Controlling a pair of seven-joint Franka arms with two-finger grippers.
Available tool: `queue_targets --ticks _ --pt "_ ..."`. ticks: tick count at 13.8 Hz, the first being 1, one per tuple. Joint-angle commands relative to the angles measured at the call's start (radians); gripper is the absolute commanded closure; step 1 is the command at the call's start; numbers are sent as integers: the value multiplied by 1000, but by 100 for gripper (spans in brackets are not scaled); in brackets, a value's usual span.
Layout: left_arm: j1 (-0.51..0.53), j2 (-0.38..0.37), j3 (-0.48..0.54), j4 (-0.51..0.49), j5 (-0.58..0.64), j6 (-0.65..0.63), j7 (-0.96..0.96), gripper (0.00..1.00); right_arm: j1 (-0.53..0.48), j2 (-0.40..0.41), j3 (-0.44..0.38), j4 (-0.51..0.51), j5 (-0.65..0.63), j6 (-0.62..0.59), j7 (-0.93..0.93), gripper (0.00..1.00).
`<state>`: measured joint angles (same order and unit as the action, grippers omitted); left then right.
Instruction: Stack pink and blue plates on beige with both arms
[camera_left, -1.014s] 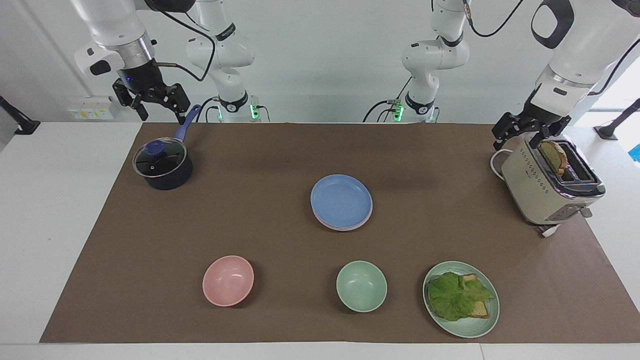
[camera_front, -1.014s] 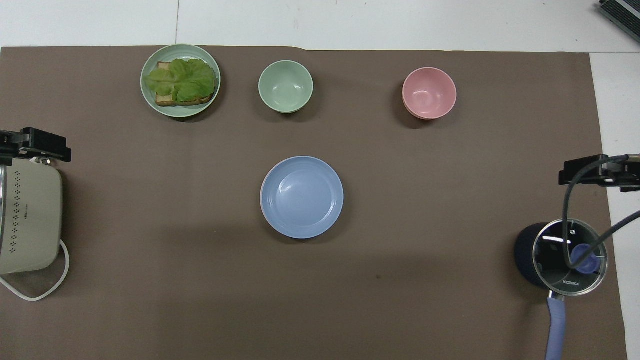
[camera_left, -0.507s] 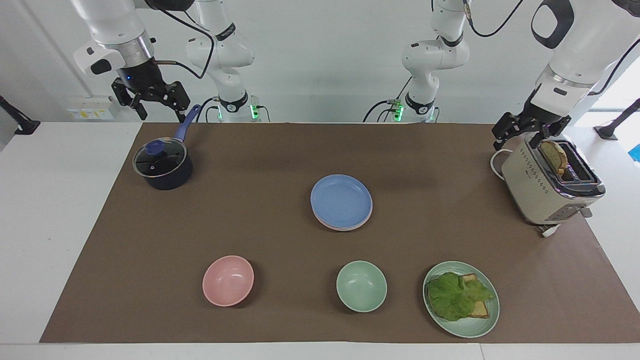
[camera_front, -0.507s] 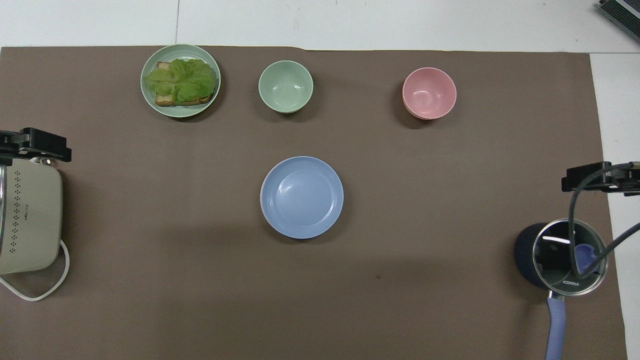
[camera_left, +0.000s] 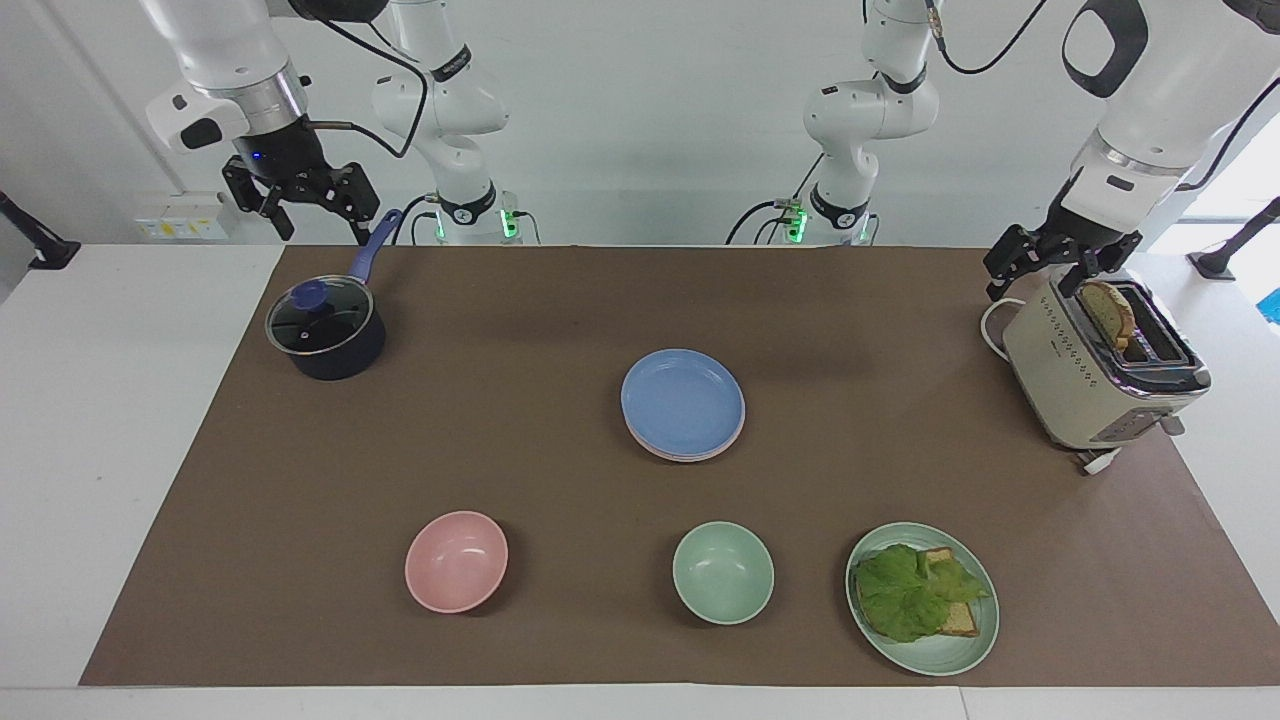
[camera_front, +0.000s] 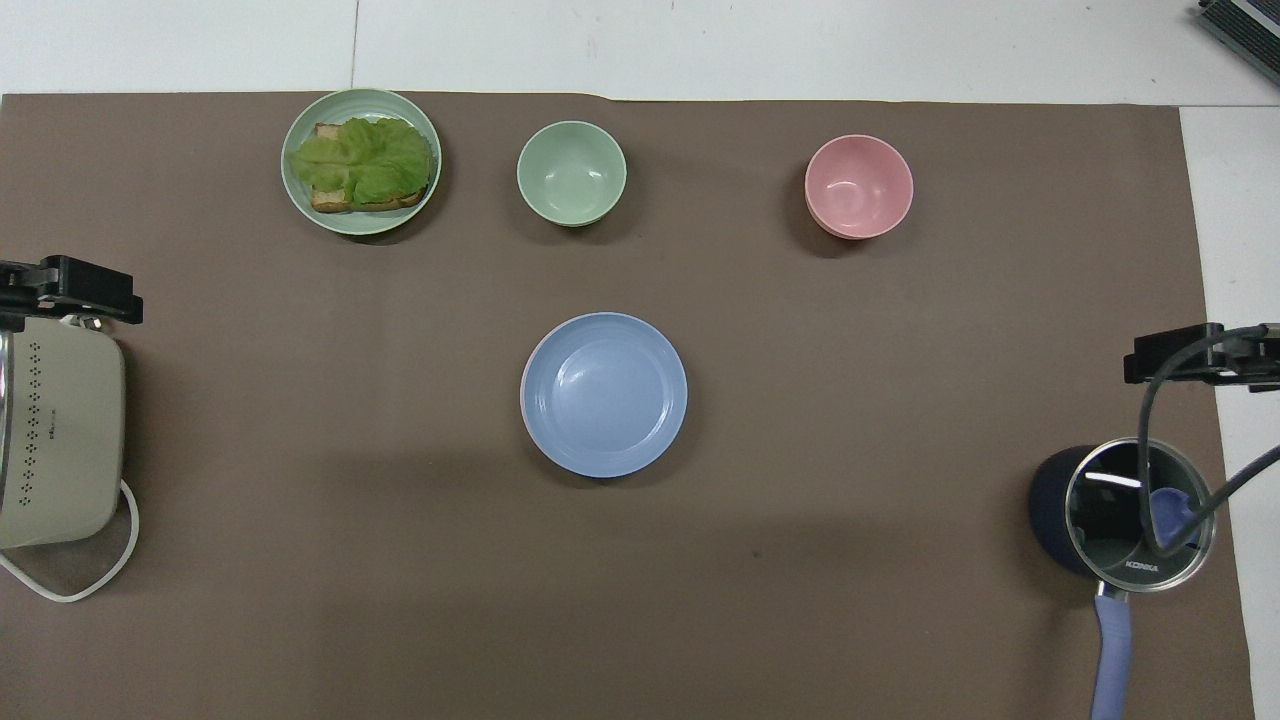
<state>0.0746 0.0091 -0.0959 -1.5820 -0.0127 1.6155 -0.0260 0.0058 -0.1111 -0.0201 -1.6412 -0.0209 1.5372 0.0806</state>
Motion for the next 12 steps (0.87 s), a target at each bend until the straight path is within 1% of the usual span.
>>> queue_targets --ticks 1,12 --pt "7 -9 -4 5 10 -17 -6 0 -16 -9 3 -5 -13 32 -36 0" --pt "7 -8 -4 5 8 -17 -6 0 -27 -9 5 -5 -8 24 -33 0"
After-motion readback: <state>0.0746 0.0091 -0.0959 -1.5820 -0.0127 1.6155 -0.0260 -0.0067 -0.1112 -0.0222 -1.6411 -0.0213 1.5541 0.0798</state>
